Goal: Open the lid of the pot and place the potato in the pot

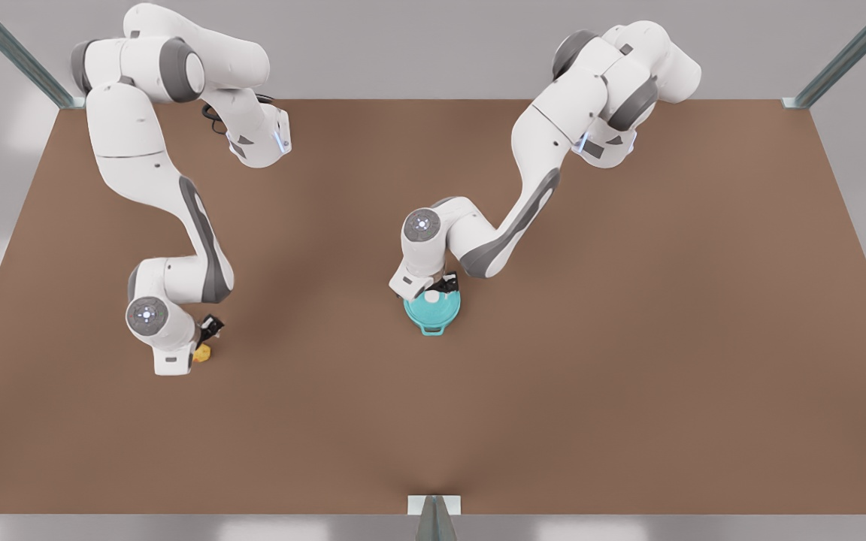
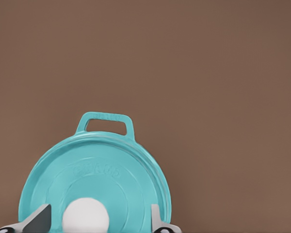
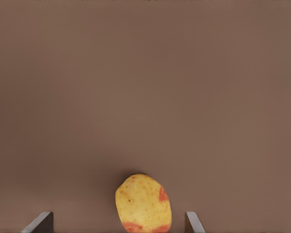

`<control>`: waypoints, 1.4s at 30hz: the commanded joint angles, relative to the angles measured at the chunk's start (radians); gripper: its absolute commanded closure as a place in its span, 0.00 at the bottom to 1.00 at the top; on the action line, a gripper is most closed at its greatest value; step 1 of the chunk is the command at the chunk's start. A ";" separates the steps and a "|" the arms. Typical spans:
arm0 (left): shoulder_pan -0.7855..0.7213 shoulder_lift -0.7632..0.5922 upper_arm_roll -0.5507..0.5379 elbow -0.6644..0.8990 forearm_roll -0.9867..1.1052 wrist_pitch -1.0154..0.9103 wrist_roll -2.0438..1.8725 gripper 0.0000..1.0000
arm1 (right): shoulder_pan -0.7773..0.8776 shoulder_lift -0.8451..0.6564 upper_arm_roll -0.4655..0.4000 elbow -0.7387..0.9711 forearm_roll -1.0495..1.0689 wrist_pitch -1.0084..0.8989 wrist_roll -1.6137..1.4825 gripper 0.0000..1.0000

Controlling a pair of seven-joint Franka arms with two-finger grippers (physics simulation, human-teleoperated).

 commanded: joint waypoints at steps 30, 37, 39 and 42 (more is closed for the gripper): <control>0.305 0.104 0.152 0.112 0.036 0.042 0.425 0.00 | -0.119 0.133 0.107 0.136 0.012 -0.132 -0.189 0.00; 0.474 -0.454 0.136 -0.015 -0.216 -0.553 1.072 0.00 | -0.151 0.139 0.144 0.168 0.012 -0.141 -0.234 0.00; 0.505 -0.695 0.141 -0.386 -0.216 -0.270 1.120 0.00 | -0.153 0.139 0.143 0.168 0.012 -0.141 -0.240 0.00; 0.534 -0.620 0.141 -0.224 -0.217 -0.394 1.118 0.00 | -0.165 0.146 0.146 0.179 0.009 -0.141 -0.247 0.00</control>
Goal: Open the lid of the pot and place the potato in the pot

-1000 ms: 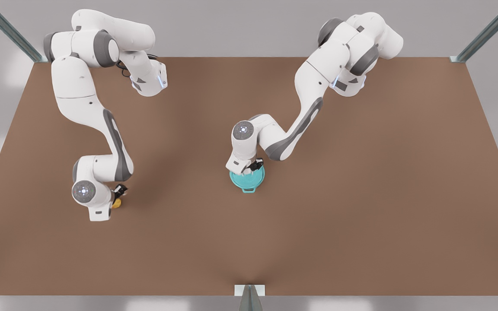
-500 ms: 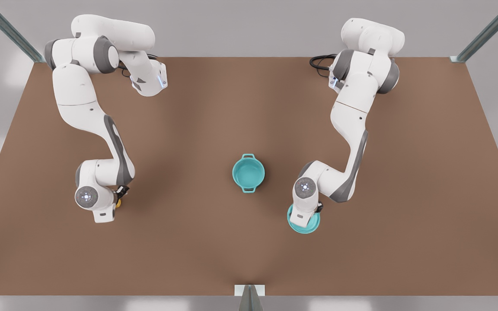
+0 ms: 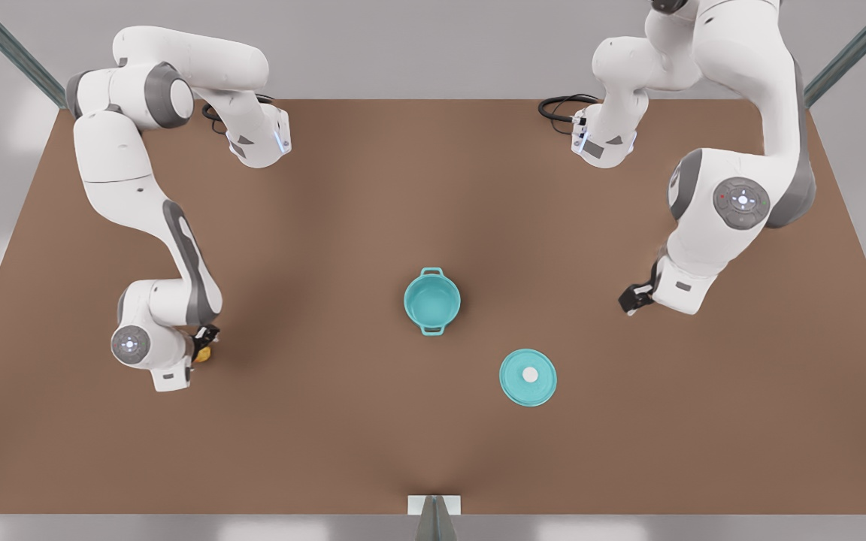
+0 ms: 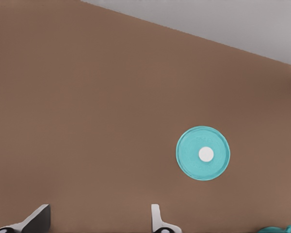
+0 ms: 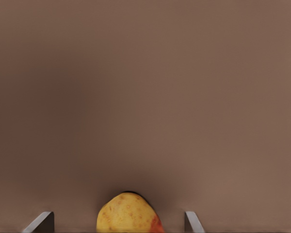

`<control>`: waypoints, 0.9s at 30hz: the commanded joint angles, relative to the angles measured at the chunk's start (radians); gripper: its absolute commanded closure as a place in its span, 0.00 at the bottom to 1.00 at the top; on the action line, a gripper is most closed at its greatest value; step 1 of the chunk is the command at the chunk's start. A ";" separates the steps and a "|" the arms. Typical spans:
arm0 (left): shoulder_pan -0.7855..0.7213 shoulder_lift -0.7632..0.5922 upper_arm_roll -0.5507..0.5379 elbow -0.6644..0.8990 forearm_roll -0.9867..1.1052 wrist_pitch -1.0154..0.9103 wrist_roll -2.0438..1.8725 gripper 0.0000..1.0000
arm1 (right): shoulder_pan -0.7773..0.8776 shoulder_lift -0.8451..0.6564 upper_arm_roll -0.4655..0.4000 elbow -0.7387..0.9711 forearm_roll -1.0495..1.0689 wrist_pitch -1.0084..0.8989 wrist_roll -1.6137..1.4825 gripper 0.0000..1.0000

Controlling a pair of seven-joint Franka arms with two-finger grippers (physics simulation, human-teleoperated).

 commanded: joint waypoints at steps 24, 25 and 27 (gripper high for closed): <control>0.007 -0.004 0.001 0.057 -0.022 -0.176 0.491 0.00 | -0.032 0.002 0.021 -0.020 0.012 0.016 -0.140 0.33; 0.007 -0.004 0.001 0.057 -0.024 -0.176 0.491 0.00 | -0.033 0.002 0.024 -0.020 0.012 0.014 -0.142 0.33; 0.007 -0.006 -0.002 0.057 -0.022 -0.179 0.475 0.00 | -0.033 0.002 0.024 -0.020 0.012 0.014 -0.151 0.38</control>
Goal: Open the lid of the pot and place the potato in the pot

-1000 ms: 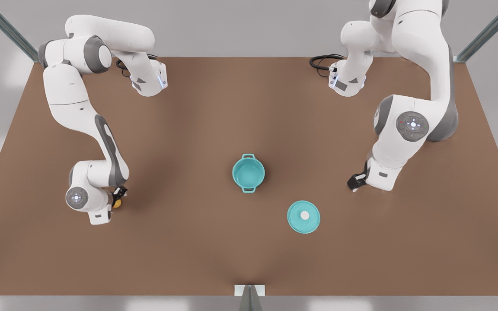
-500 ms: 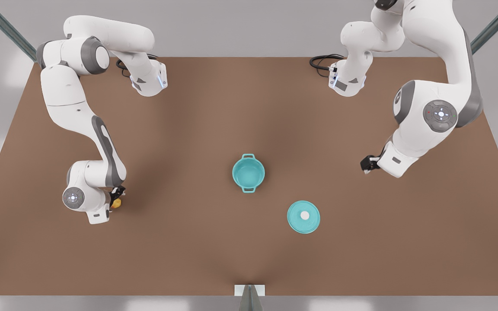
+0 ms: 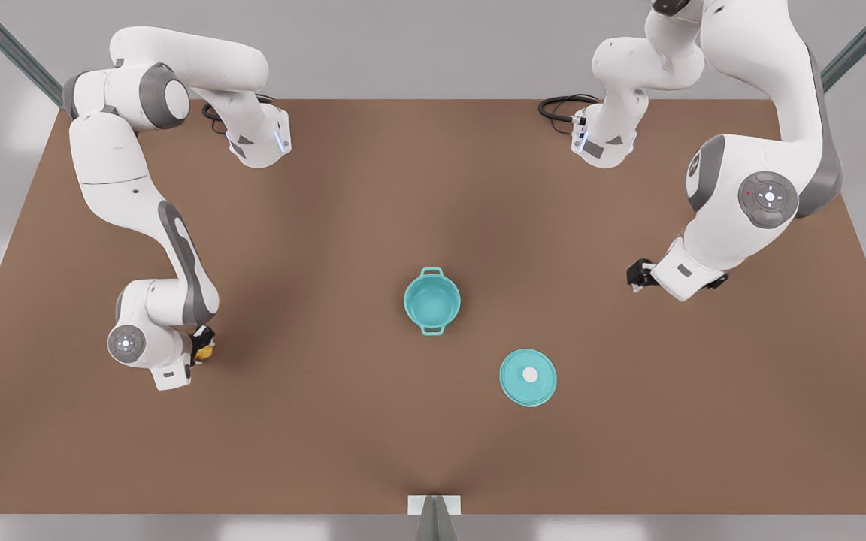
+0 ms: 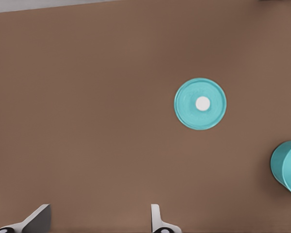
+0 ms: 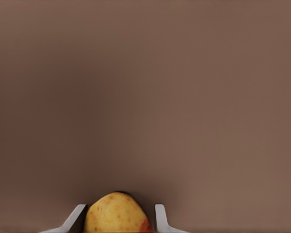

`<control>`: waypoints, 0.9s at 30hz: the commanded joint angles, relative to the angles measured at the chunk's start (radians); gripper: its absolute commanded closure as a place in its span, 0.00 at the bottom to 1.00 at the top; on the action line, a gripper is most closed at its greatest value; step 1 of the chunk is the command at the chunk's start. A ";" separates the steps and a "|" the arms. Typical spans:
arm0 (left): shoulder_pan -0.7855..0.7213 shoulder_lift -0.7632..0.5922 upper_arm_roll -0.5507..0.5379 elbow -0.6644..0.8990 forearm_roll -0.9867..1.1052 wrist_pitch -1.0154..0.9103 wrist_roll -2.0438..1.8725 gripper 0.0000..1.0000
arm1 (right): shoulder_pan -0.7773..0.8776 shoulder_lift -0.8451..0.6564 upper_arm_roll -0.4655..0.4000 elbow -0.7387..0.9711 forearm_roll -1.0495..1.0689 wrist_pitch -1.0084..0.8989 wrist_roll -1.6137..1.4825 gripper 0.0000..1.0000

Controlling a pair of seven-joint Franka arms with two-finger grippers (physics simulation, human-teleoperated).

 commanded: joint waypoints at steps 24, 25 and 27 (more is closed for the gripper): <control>-0.002 -0.003 -0.006 0.000 0.003 -0.012 0.059 0.00 | 0.013 -0.090 0.129 0.004 0.003 -0.115 0.054 0.44; -0.002 -0.001 -0.006 -0.001 0.003 -0.012 0.059 0.00 | 0.013 -0.095 0.143 0.004 0.003 -0.124 0.080 0.45; -0.002 -0.001 -0.006 -0.001 0.005 -0.012 0.059 0.00 | 0.036 -0.107 0.160 0.002 0.003 -0.125 0.127 0.44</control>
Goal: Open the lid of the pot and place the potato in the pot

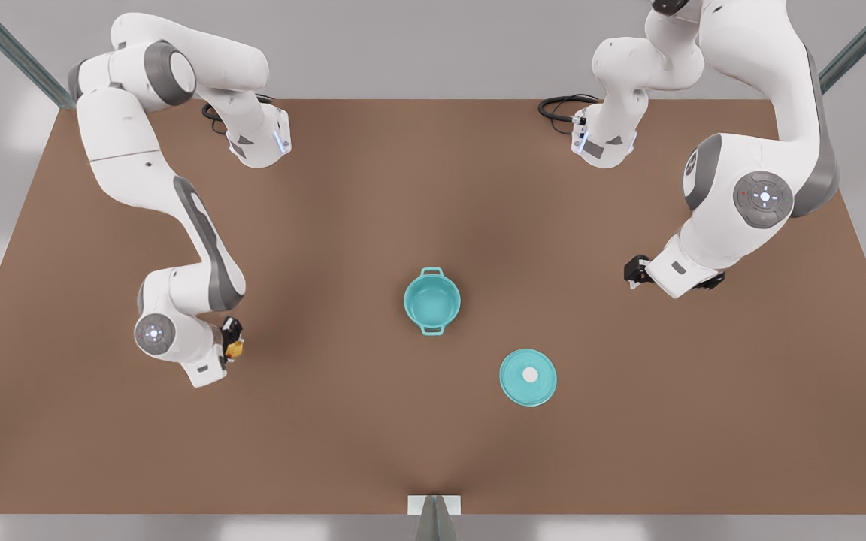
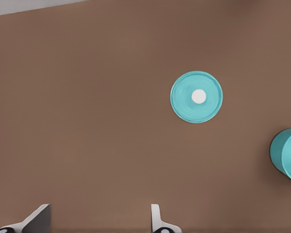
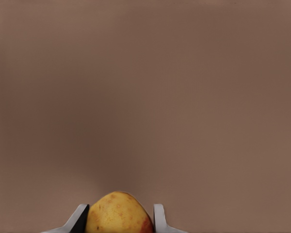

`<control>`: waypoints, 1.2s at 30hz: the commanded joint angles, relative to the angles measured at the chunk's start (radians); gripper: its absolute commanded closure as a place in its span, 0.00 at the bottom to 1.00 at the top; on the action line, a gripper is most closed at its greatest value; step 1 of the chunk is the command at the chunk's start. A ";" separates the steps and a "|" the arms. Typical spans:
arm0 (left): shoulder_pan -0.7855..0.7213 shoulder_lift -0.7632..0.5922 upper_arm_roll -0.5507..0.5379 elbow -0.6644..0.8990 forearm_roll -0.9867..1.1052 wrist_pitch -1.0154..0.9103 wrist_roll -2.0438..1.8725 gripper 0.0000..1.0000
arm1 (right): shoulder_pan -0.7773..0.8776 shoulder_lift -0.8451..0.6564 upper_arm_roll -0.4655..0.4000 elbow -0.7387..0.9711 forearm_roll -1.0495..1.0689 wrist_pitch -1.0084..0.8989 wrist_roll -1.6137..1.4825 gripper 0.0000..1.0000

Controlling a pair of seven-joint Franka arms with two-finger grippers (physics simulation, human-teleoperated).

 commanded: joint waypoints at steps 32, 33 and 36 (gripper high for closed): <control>-0.002 -0.009 -0.002 0.003 0.012 -0.004 -0.005 0.00 | 0.398 0.180 0.328 0.309 0.039 -0.051 1.004 0.44; -0.002 -0.009 -0.002 0.003 0.012 -0.004 -0.005 0.00 | 0.430 0.188 0.294 0.309 0.039 -0.026 1.010 0.44; -0.003 -0.018 -0.003 0.003 0.009 -0.012 -0.017 0.00 | 0.483 0.226 0.239 0.308 0.039 0.029 1.012 0.44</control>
